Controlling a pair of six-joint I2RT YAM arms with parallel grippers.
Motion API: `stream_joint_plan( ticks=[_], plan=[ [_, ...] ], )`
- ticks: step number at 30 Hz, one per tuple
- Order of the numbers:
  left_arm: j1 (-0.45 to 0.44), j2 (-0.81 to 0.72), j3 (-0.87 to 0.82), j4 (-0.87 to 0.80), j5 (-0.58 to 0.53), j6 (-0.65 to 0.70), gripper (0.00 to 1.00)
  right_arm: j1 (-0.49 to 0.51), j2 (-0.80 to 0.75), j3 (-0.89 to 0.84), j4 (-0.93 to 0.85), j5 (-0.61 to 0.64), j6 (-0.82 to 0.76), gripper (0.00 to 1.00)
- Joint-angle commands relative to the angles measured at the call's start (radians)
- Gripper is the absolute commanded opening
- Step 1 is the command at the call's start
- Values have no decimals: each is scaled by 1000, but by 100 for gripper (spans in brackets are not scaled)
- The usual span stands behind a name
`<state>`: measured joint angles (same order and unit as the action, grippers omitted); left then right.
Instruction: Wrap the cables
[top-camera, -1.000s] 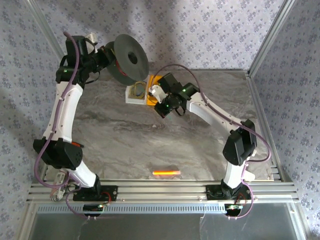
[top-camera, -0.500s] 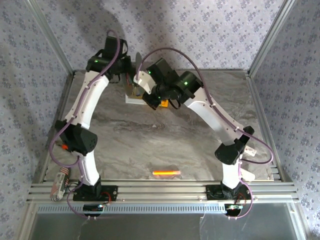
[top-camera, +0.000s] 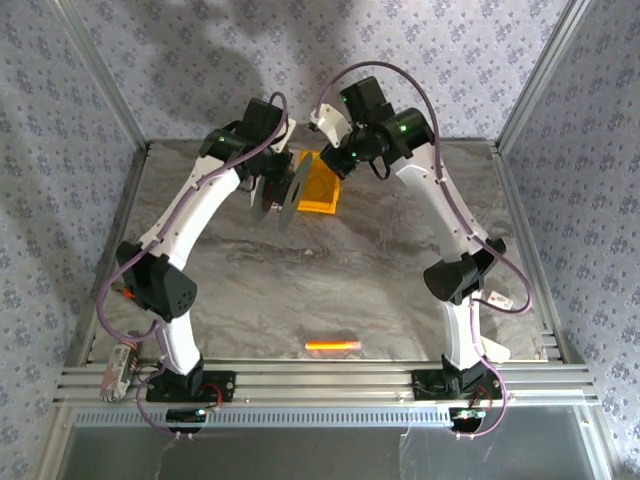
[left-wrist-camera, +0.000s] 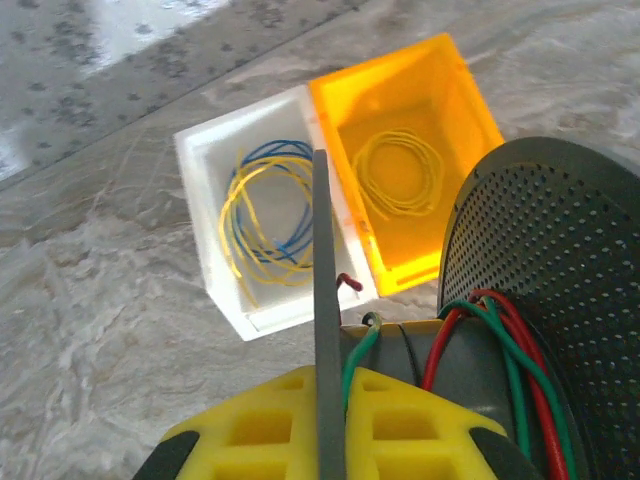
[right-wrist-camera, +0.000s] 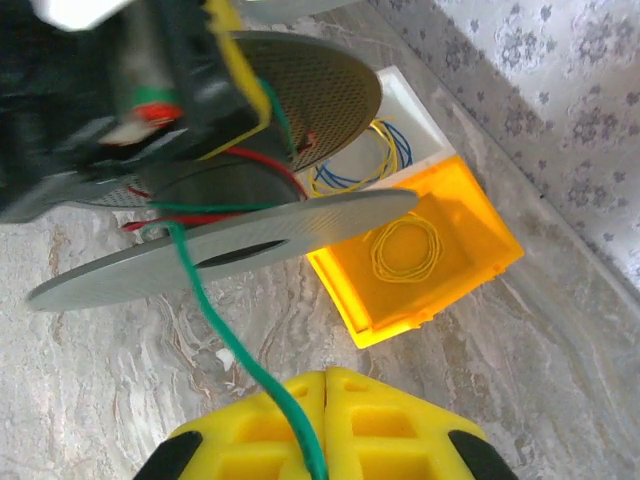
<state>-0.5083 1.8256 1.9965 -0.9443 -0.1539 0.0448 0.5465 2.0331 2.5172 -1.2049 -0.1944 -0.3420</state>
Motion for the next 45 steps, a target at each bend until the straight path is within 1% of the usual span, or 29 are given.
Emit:
stream_joint_plan(
  ticks=[1, 3, 6, 8, 10, 12, 14, 18, 24, 28, 30, 32, 34, 36, 40, 45],
  plan=[
    [17, -74, -75, -94, 57, 180, 0, -100, -38, 1, 100, -31, 15, 0],
    [5, -84, -95, -127, 107, 249, 0, -128, -28, -6, 98, -78, 15, 0],
    [-26, -101, -129, -159, 126, 349, 0, -165, -21, -49, 113, -153, 20, 0],
    [-43, -126, -161, -151, 138, 401, 0, -192, -22, -103, 148, -200, 29, 0],
    [-48, -157, -175, -159, 207, 439, 0, -217, -21, -154, 171, -242, 36, 0],
    [-47, -196, -192, -140, 264, 453, 0, -242, -16, -197, 190, -286, 27, 0],
    [-46, -242, -211, -114, 319, 461, 0, -275, -10, -243, 202, -363, 29, 0],
    [-38, -315, -226, -53, 400, 454, 0, -297, -2, -304, 211, -439, 17, 0],
    [-25, -369, -225, 52, 402, 431, 0, -302, -8, -350, 219, -519, 12, 0],
    [-21, -364, -217, 78, 388, 420, 0, -304, -31, -376, 254, -539, 33, 22],
    [-22, -354, -214, 76, 360, 417, 0, -306, -38, -376, 259, -543, 38, 27],
    [-35, -339, -210, 75, 287, 417, 0, -308, -46, -376, 264, -549, 44, 32],
    [-45, -331, -211, 78, 246, 416, 0, -310, -55, -376, 267, -552, 49, 33],
    [-48, -331, -216, 92, 238, 412, 0, -312, -64, -383, 274, -560, 54, 34],
    [-48, -342, -225, 131, 242, 397, 0, -315, -87, -419, 296, -563, 65, 36],
    [-43, -352, -214, 150, 276, 379, 0, -318, -125, -514, 352, -566, 89, 42]
  ],
)
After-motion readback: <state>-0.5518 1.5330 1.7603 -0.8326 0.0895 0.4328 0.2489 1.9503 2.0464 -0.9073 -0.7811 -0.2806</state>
